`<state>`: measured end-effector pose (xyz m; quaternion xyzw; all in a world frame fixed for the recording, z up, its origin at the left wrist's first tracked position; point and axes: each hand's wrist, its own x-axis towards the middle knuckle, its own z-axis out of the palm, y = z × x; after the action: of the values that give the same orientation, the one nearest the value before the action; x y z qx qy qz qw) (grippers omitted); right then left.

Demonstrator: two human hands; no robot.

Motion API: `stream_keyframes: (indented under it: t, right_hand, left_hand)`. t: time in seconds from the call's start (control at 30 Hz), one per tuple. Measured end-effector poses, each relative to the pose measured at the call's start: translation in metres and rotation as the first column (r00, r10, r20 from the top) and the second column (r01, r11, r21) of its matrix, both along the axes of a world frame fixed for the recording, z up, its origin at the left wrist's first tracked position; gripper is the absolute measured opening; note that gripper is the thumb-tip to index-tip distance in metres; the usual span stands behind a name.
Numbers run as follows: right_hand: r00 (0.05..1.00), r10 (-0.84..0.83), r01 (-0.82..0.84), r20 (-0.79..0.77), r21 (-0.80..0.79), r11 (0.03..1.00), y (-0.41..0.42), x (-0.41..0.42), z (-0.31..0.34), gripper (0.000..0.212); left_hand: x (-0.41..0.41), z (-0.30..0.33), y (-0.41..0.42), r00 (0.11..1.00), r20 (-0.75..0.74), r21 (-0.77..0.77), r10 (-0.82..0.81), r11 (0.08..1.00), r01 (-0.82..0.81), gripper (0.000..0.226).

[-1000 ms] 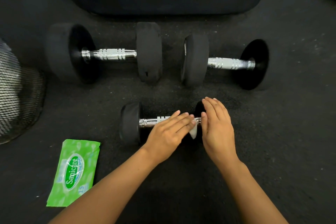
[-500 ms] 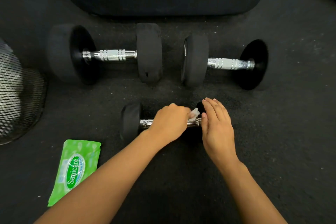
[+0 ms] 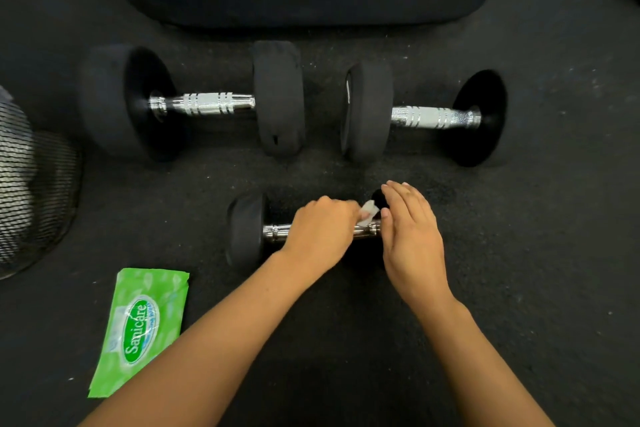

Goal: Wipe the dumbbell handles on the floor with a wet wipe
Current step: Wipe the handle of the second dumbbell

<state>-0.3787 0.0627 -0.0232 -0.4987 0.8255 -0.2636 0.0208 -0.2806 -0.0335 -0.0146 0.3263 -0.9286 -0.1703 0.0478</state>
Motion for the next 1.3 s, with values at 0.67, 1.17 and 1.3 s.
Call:
stream_keyframes:
  t: [0.67, 1.17, 1.3]
  right_hand:
    - [1.0, 0.005, -0.004, 0.012, -0.015, 1.0, 0.002, 0.001, -0.001, 0.046]
    - [1.0, 0.019, -0.019, 0.015, -0.006, 1.0, 0.004, 0.0, 0.0, 0.048]
    - [1.0, -0.008, 0.007, -0.005, -0.023, 1.0, 0.002, 0.003, 0.002, 0.047]
  left_hand:
    - [0.02, -0.037, 0.02, 0.901, -0.352, -0.212, -0.252, 0.96, 0.185, 0.027]
    - [0.03, -0.025, 0.013, 0.943, -0.288, -0.098, -0.168, 0.985, 0.145, 0.038]
    - [0.017, -0.018, 0.024, 0.952, -0.258, -0.066, -0.163, 0.986, 0.151, 0.038]
